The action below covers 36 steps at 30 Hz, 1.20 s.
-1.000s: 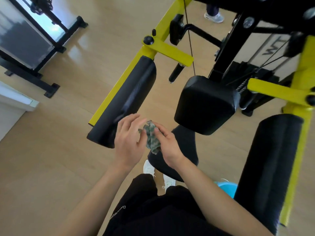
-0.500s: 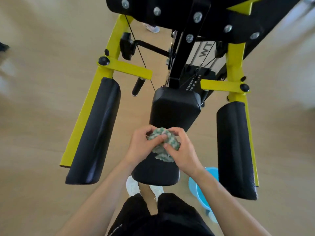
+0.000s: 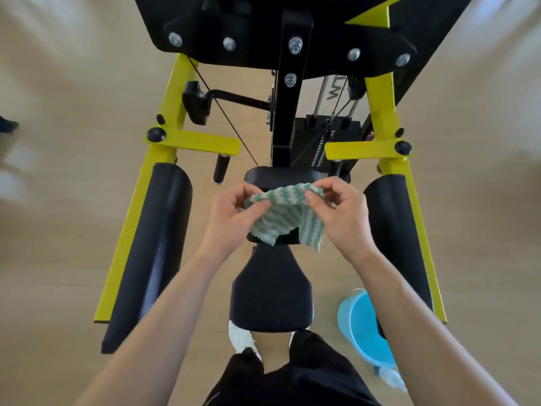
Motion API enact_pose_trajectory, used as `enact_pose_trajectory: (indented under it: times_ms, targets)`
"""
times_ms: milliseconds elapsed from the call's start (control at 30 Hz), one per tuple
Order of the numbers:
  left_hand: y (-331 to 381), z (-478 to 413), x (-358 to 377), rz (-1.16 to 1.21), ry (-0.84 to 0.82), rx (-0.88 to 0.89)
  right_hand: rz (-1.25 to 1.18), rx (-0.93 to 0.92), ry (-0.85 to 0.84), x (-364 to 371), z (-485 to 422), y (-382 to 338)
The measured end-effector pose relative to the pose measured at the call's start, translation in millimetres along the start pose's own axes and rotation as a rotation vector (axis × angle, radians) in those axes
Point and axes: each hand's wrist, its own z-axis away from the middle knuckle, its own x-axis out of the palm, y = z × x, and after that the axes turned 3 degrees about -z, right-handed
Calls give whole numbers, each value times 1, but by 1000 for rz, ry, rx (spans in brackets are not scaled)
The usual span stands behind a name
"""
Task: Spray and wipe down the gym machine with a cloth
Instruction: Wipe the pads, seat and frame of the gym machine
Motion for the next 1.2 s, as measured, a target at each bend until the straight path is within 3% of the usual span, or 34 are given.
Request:
enact_pose_trajectory:
  times_ms: [167,267,333,400,467,567,667,800,900,967,1100,1200]
  targets:
    - [18,-36,4,-231,158,55,218,-28,-33,-3,-56,3]
    - [14,-59,6,-539,242,111,400,-25,20,2,-83,12]
    - [7,-64,8,-715,387,168,406,-28,103,7,-86,13]
    - [2,-56,14,-757,457,317,325,-155,133,12,-74,12]
    - [-8,-44,23,-831,289,442,364,-304,-8,20,-55,19]
    - [-31,-37,34,-945,76,430,614,-376,-224,28,-37,42]
    - [-33,-45,41,-1010,96,433,649,-367,-216,27,-40,53]
    - [-14,-67,58,-1169,47,535,418,-141,-130,21,-37,61]
    - [-7,-78,70,-1197,-23,621,107,62,-71,23,-24,71]
    - [-10,-77,67,-1203,-14,675,81,101,-24,27,-20,73]
    - [-23,-71,48,-1107,64,627,476,-54,-29,36,-25,61]
    - [-39,-63,27,-812,94,463,859,-248,-16,56,-25,46]
